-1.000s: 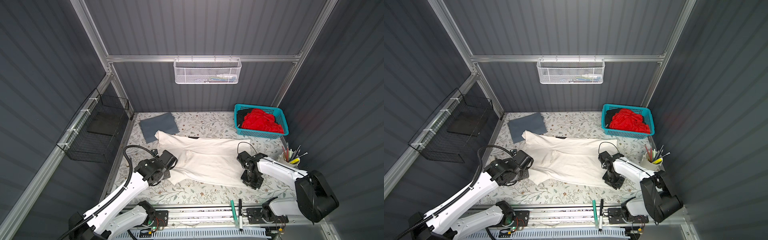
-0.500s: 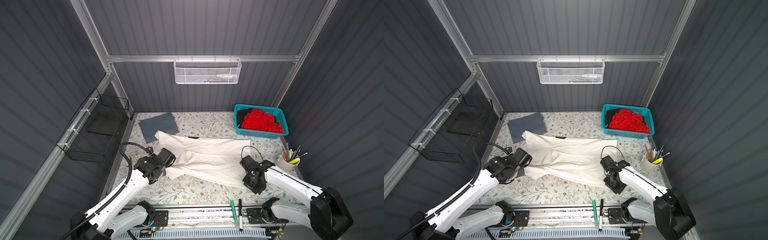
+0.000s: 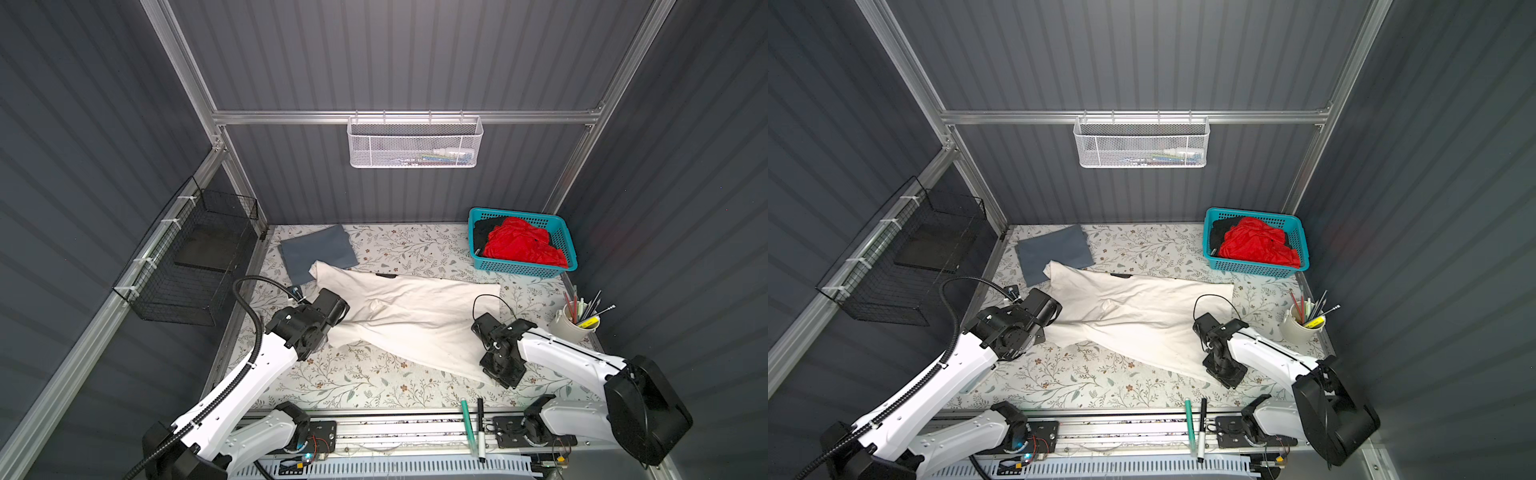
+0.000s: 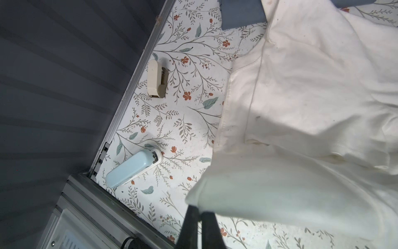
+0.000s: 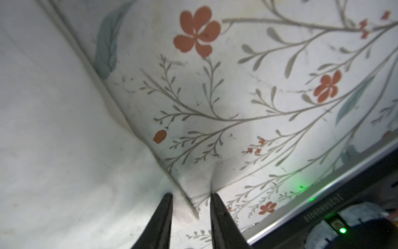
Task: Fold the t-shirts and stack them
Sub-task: 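Carry the near hem over the shirt toward its far edge with both grippers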
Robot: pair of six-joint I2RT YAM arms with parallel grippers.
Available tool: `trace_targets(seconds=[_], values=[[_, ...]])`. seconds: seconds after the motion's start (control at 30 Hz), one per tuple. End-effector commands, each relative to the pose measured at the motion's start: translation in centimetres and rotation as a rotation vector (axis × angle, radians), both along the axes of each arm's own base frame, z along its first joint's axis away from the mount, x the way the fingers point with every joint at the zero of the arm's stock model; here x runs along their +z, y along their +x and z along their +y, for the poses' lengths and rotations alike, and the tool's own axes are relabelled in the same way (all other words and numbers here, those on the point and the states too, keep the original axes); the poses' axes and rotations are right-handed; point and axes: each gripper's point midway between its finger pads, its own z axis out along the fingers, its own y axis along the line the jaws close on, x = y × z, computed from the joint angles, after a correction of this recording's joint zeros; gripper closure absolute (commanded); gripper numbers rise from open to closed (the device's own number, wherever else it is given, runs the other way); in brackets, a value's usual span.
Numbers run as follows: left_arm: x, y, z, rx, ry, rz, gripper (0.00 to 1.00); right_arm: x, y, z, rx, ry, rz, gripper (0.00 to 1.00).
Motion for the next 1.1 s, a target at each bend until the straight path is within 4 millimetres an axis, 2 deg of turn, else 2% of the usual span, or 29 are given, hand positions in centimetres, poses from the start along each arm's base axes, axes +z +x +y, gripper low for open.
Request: trace_targets(seconds=[0.0, 0.33, 0.47, 0.57, 0.87, 0.97, 1.07], values=[[-0.2, -0.1, 0.2, -0.008, 0.009, 0.004, 1.0, -0.6, -0.7, 0.9, 0.006, 0.037, 0.021, 0.69], [-0.7, 0.1, -0.4, -0.025, -0.017, 0.014, 1.0, 0.7, -1.5, 0.7, 0.017, 0.026, -0.027, 0.7], [-0.8, 0.3, -0.8, -0.03, -0.034, 0.019, 1.0, 1.3, -1.2, 0.6, 0.012, 0.047, -0.095, 0.69], [-0.8, 0.5, -1.0, -0.031, -0.036, 0.024, 1.0, 0.3, -1.5, 1.2, 0.018, 0.081, -0.077, 0.68], [-0.7, 0.2, -0.9, -0.022, -0.044, 0.026, 1.0, -0.9, -1.2, 2.2, 0.078, 0.075, -0.008, 0.68], [-0.6, 0.1, -0.9, -0.022, -0.044, 0.022, 1.0, -1.2, -1.1, 2.2, 0.093, 0.063, 0.011, 0.78], [-0.4, 0.1, -0.8, -0.016, -0.045, 0.017, 1.0, -1.0, -1.0, 2.0, 0.099, 0.046, 0.014, 0.99]])
